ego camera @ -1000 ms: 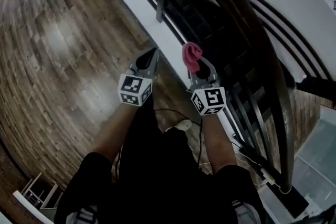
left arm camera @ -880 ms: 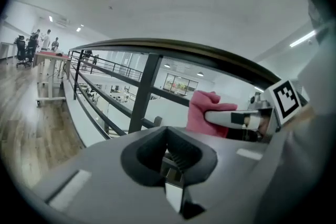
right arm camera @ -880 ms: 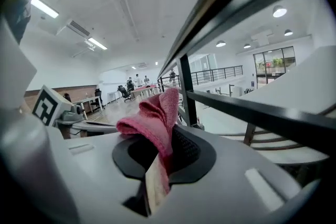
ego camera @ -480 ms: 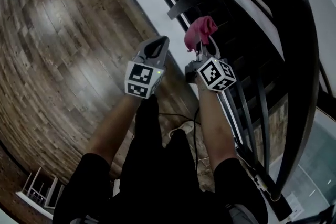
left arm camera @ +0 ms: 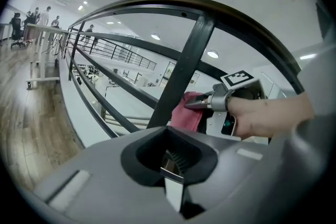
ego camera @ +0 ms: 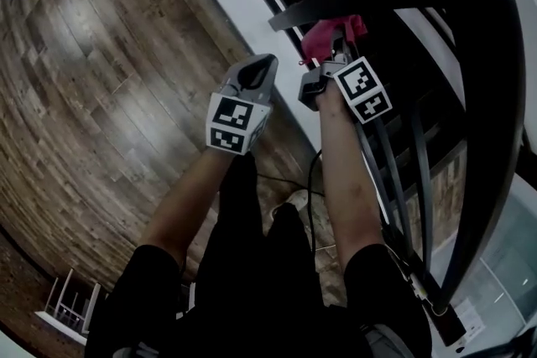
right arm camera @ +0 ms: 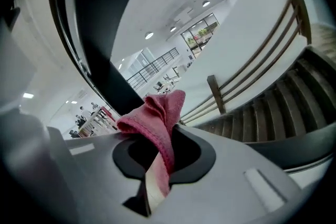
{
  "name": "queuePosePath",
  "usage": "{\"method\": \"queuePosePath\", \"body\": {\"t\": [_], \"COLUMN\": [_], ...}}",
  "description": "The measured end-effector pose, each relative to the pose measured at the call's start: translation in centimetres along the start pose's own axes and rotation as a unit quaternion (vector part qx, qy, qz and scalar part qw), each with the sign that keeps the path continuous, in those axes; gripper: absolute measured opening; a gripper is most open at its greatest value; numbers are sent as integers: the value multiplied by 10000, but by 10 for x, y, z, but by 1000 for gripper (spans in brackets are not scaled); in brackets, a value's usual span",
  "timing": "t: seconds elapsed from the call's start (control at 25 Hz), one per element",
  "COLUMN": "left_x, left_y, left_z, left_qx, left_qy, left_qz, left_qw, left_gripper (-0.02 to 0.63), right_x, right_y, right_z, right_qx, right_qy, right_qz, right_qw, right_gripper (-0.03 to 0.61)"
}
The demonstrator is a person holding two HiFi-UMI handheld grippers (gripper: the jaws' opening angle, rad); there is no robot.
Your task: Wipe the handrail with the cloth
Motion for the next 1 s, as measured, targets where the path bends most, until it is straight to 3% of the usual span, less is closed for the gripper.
{"method": "queuePosePath", "body": {"t": [0.12, 0.2, 0.36, 0.52, 0.8, 1.0], "left_x": [-8, -11, -13, -9, -2, 2], "left_y": [10, 11, 9, -5, -16, -25], "left_z": [1, 0, -6, -13, -33, -48], "left_qx": [-147, -170, -201, 20, -64, -66], "left_qy": [76, 80, 103, 96, -69, -180], "left_qz": [39, 86, 162, 270, 208, 389], "left_qw": [9999, 9998, 9996, 9996, 9997, 9991], "left_gripper": [-2, -2, -2, -2, -1, -2], "right_x": [-7, -9, -5, 7, 37, 56], "right_y": [-2, -2, 1, -4, -11, -11], "right_z": [-2, -2, -3, -11, -20, -27], "right_qx": [615, 1223, 1891, 2027, 1918, 1790], "right_qy": [-522, -778, -890, -910, -972, -997], "right_qz": [508, 887, 1216, 1333, 1296, 1267], "right_qw": [9954, 9854, 9703, 9658, 9680, 9706], "right_gripper": [48, 48, 49, 49, 50, 51]}}
Point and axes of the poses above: the fingertips, and each gripper's own axes: x backward along the fingers, z to its left, y out of its top, the point moved 2 cm from there along x, backward along the fingers, and after that the axes turned 15 degrees about y, right-handed, at the moved point
